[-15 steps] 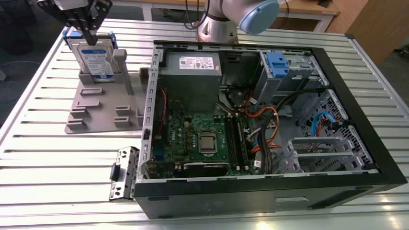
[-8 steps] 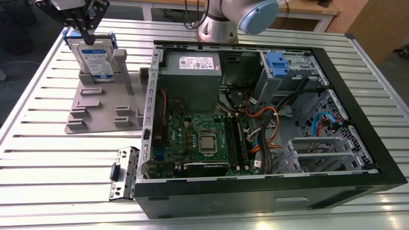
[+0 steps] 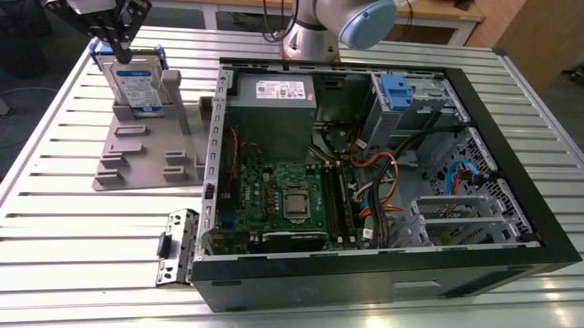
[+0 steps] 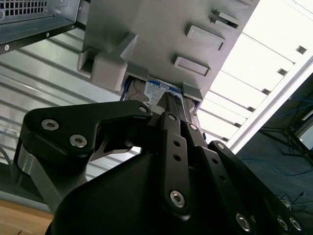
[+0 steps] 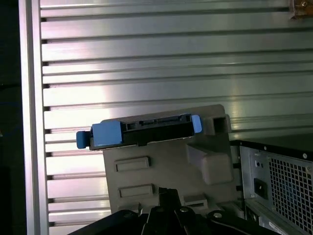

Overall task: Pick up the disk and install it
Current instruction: 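Reach for the disk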

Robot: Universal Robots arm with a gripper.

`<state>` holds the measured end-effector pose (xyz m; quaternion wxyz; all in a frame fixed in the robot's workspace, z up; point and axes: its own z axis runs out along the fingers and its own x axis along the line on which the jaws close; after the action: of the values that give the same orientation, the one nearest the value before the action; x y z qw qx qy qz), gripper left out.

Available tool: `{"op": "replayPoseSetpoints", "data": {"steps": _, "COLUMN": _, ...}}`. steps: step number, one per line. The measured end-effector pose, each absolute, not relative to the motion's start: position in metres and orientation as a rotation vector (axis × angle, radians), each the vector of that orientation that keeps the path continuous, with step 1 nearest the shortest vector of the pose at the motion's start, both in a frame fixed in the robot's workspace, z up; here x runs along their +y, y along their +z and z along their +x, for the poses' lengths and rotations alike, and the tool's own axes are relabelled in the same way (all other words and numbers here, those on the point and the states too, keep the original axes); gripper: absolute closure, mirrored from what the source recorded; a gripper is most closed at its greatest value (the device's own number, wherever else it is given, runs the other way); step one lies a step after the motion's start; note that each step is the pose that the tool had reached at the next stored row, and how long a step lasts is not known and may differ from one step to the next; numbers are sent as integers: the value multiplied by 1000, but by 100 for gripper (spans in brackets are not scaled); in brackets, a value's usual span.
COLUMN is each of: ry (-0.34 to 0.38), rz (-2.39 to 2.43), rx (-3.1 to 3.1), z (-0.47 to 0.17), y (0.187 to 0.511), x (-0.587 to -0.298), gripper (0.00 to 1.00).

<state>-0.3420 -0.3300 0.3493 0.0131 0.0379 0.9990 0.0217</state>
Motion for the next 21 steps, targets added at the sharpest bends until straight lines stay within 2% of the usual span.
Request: {"op": "replayPoseSetpoints", "data": {"steps": 21, "ry": 67, "rz": 118, "rx": 3113, "z": -362, "y": 343, "x": -308, "gripper": 90}}
